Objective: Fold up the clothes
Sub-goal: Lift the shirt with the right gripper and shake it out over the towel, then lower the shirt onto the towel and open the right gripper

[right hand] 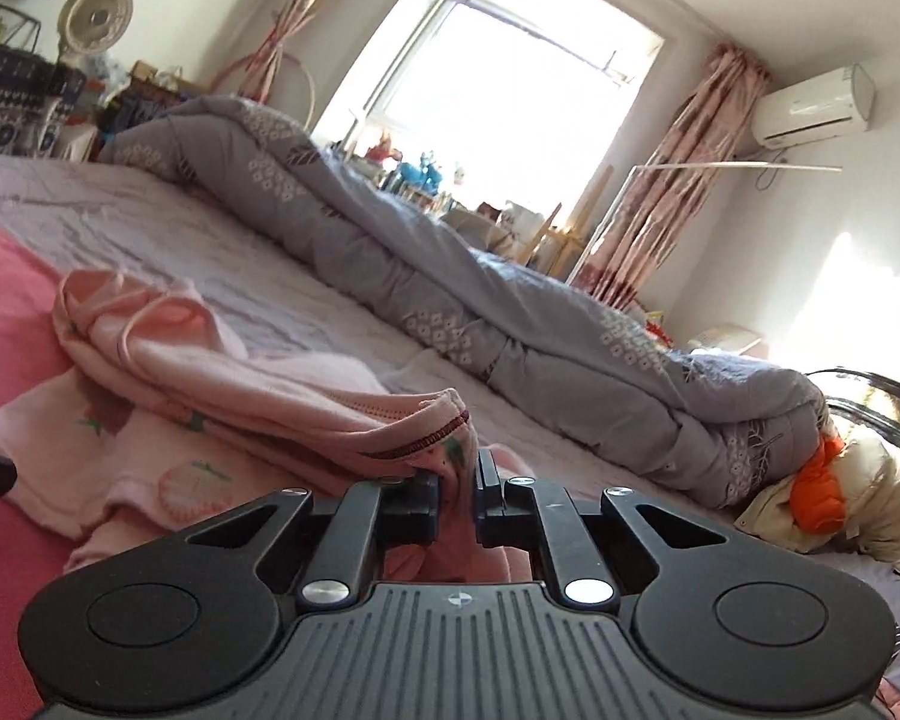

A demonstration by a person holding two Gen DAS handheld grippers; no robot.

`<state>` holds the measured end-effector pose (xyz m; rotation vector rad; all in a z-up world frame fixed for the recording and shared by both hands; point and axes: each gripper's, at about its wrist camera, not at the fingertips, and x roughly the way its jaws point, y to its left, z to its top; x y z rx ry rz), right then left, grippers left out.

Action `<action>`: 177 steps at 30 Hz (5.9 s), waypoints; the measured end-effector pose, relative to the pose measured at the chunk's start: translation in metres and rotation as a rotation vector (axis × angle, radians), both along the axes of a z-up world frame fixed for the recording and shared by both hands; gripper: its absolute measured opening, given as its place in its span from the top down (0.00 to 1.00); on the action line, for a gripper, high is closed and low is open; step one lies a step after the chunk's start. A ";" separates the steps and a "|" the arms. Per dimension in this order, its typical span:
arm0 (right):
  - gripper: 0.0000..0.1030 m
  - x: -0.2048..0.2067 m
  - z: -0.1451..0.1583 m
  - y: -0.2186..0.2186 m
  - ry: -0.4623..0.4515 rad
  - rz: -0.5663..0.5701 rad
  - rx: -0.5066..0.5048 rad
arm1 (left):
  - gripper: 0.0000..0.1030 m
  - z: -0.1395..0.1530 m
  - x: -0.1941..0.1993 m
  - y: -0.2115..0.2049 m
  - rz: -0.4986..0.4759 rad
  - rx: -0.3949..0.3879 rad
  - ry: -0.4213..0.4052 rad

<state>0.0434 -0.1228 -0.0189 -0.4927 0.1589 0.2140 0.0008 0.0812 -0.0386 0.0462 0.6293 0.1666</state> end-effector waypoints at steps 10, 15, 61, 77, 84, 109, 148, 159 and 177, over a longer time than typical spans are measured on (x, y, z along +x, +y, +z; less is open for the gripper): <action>0.89 -0.089 0.032 -0.005 -0.265 0.078 -0.031 | 0.00 0.021 -0.020 0.009 -0.089 -0.036 -0.144; 0.89 -0.120 0.024 -0.025 -0.257 0.111 -0.046 | 0.00 0.040 -0.020 0.033 -0.093 -0.169 -0.139; 0.86 -0.448 0.279 -0.116 -1.060 0.085 0.193 | 0.75 0.407 -0.420 -0.036 0.289 0.283 -1.128; 0.84 -0.183 0.028 -0.027 -0.199 0.126 -0.085 | 0.62 0.087 -0.122 0.014 0.295 0.503 -0.291; 0.84 -0.093 -0.114 0.075 -0.018 0.109 -0.321 | 0.62 -0.029 -0.026 0.021 0.281 0.418 0.070; 0.13 -0.008 0.017 -0.043 0.526 0.216 0.394 | 0.21 0.053 -0.031 0.099 0.035 0.244 0.223; 0.71 0.104 -0.003 -0.021 0.386 -0.328 0.461 | 0.00 0.006 -0.047 0.123 -0.016 -0.087 0.140; 0.20 0.087 0.005 -0.129 0.495 -0.296 0.476 | 0.00 0.006 -0.047 0.123 -0.017 -0.087 0.137; 0.03 0.018 -0.039 0.055 0.516 0.046 -0.010 | 0.00 0.078 -0.041 0.109 -0.122 -0.055 0.397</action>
